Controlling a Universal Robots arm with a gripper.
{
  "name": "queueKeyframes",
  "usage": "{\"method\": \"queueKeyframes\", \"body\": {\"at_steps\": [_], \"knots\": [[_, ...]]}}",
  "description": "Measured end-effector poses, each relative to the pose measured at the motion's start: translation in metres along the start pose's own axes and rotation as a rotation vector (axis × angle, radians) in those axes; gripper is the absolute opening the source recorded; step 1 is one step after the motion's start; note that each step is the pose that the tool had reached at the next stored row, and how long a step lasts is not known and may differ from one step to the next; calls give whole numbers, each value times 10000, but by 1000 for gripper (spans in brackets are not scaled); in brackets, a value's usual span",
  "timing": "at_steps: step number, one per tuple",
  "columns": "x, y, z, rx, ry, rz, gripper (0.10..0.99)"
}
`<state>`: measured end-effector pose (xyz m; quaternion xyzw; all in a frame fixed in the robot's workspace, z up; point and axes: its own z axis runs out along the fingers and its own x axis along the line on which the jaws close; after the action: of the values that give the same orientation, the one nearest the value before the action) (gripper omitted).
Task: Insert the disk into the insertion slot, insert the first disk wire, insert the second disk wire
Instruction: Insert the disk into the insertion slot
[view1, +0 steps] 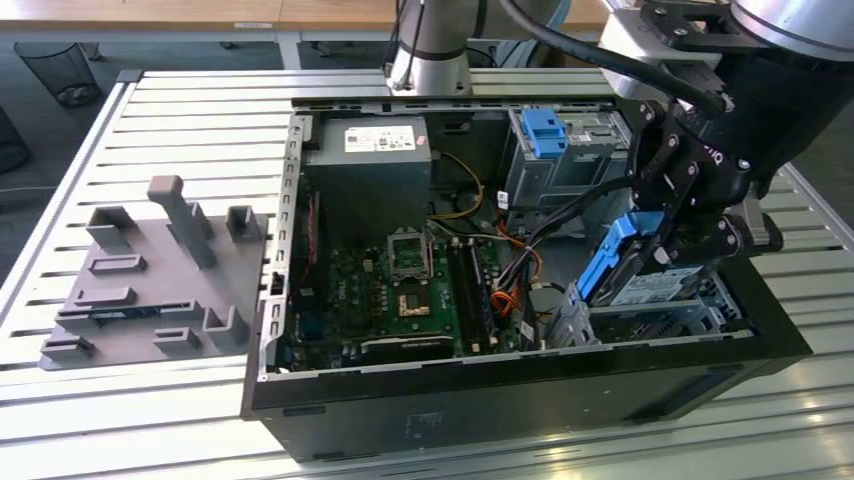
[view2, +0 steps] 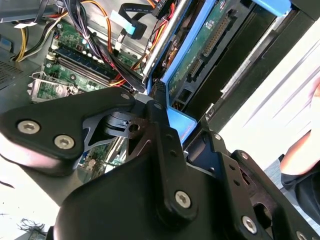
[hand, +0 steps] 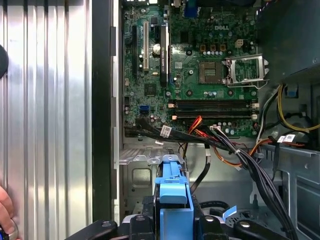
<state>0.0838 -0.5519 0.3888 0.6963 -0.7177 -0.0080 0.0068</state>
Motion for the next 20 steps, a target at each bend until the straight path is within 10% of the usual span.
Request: {"method": "queueKeyframes", "body": {"at_steps": [20], "knots": [[0,-3,149,-12,-35,-1,365]]}}
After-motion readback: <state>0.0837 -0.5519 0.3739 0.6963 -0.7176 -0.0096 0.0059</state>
